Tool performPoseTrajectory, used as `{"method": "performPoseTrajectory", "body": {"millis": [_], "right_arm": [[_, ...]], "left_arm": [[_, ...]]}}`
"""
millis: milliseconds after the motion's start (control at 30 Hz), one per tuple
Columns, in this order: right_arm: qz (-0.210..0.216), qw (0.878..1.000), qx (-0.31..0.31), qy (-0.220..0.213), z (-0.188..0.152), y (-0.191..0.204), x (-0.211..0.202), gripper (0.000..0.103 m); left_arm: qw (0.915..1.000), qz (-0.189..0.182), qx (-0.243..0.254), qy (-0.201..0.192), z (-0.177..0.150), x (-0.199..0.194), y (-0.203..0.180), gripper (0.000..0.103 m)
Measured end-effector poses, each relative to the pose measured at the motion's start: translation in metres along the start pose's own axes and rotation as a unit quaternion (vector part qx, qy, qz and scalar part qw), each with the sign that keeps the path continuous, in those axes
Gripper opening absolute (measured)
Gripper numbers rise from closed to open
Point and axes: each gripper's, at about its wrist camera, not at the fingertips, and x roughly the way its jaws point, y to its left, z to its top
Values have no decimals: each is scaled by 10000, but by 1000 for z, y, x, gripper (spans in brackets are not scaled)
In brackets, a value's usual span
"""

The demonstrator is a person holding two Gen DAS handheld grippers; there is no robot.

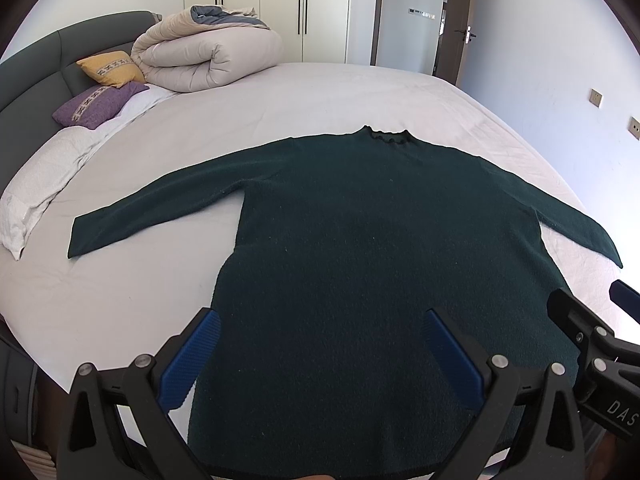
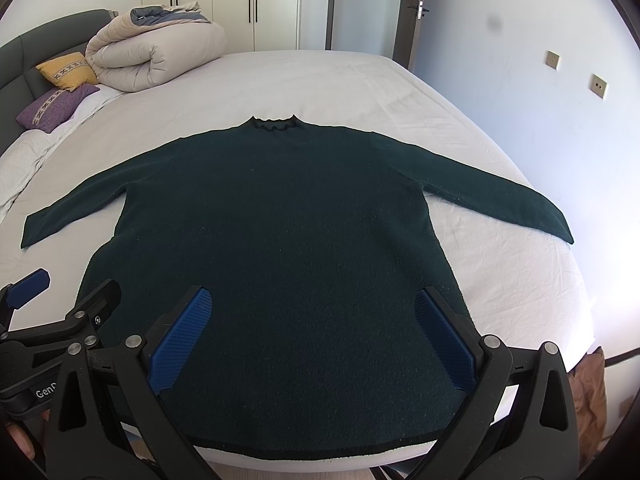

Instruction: Fold small clothes

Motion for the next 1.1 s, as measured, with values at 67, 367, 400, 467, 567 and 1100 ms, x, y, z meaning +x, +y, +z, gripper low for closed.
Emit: {"method": "performPoseTrajectory", "body": {"millis": [67,367,400,467,567,1100], "right_arm": [[-1,10000,-1,-3,0,0,-1,103],[-2,10000,5,12,-3,0,1,103],[3,10000,8,13,-2,-1,1,103],[3,10000,8,9,-3,-1,1,103],[4,10000,8,20,-3,-1,1,103],[39,9999,118,58,-9,-10,11,103]], "left_arm": [[10000,2,0,1,0,0,0,103],[10000,-11,1,16,-3,2,-1,103],[10000,-14,-1,17,-4,2,-1,103],[10000,-21,-6,24,-4,3,-1,103],[10000,-24,-9,27,-4,4,-2,103],[9991,330,257,-76,-11,8,-8,103]]}}
